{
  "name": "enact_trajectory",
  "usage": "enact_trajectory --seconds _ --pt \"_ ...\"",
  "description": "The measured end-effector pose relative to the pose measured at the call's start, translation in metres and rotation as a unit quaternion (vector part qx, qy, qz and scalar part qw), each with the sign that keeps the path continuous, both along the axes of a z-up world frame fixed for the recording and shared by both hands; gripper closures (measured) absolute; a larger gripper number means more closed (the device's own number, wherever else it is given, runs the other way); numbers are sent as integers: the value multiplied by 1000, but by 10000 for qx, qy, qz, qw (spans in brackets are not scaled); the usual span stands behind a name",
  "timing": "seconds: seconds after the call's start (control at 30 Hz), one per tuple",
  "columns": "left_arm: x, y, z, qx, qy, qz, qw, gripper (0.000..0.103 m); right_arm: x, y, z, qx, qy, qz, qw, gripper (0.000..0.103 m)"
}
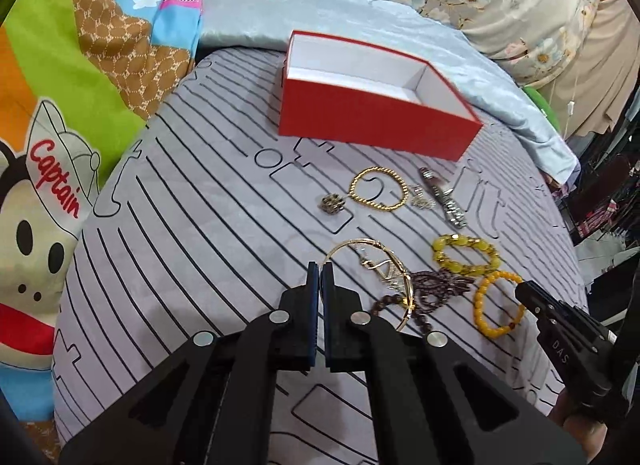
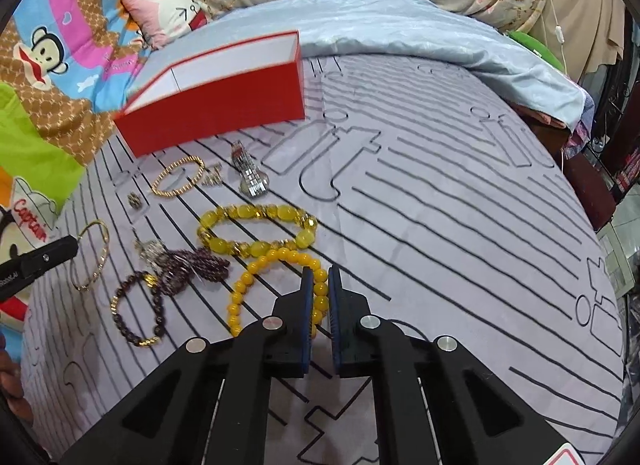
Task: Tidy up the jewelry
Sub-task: 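Close the right tool on the orange bead bracelet while the left tool holds the gold bangle, then carry the gold bangle and orange bracelet with both tools into the red box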
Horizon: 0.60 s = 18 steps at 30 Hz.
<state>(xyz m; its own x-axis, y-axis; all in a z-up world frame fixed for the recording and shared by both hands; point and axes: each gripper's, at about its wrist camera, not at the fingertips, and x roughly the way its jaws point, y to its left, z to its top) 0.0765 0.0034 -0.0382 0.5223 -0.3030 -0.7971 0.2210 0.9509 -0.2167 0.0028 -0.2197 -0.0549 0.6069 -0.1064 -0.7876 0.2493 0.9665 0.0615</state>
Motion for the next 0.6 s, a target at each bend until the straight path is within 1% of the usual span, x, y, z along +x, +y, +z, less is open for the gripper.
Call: enact_trajectory --seconds 0.4,0.6 --pt "-9 -3 33 -112 -184 -137 9997 102 -8 4 57 47 -547 270 9981 97" --pt "-1 -7 53 -129 -362 -235 9990 102 3 8 88 25 -796 552 9953 97"
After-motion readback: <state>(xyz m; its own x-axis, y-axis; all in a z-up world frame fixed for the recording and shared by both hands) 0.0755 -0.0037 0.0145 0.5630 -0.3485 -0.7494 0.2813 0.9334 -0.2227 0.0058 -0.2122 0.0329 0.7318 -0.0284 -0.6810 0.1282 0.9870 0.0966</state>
